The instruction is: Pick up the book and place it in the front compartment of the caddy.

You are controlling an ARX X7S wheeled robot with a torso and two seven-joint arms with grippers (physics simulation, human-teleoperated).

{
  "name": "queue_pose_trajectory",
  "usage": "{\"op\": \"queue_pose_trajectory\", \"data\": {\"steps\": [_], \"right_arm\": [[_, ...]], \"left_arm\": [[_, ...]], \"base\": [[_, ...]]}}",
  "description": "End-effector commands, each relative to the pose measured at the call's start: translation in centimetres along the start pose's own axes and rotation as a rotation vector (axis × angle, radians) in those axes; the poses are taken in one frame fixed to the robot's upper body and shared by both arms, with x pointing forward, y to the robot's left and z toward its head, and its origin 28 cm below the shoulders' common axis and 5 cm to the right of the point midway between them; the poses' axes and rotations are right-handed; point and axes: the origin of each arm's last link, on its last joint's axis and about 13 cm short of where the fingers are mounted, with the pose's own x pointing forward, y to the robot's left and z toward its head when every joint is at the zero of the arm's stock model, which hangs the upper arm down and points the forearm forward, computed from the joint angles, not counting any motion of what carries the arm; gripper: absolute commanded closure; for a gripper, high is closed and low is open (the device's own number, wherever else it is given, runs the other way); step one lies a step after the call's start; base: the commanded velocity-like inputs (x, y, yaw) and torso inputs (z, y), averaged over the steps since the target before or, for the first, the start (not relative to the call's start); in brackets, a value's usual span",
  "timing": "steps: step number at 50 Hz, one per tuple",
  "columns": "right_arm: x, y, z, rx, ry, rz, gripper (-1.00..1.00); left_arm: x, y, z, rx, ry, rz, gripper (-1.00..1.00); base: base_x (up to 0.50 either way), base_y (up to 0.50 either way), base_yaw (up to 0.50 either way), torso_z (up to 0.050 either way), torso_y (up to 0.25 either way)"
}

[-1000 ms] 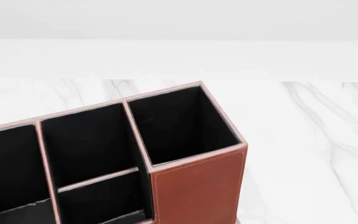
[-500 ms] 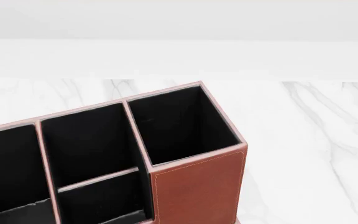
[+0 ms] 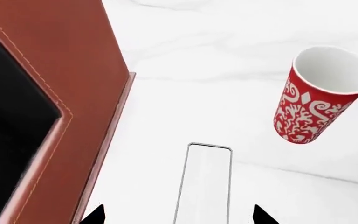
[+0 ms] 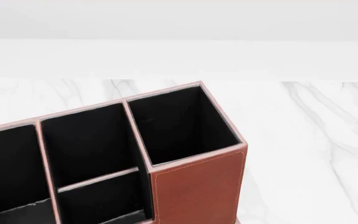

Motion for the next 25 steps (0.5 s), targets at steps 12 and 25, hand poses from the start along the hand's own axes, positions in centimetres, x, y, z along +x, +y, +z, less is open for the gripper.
{"op": "queue_pose_trajectory", "data": {"steps": [12,25], "right_arm": [[0.1,-0.1,0.1,-0.023,-0.019,0.020,-1.00],[0.1,0.0,0.2,-0.020,-0.027,0.029,-1.00]], "left_arm": [[1.4,-0.9,-1.1,-0.031,0.035,-0.067,-1.00],[2.2,-1.0,-2.4,-0.057,0.100,-0.088,-1.00]], "base": [[0.00,0.00,0.00,0.000,0.000],[0.00,0.00,0.00,0.000,0.000]]}}
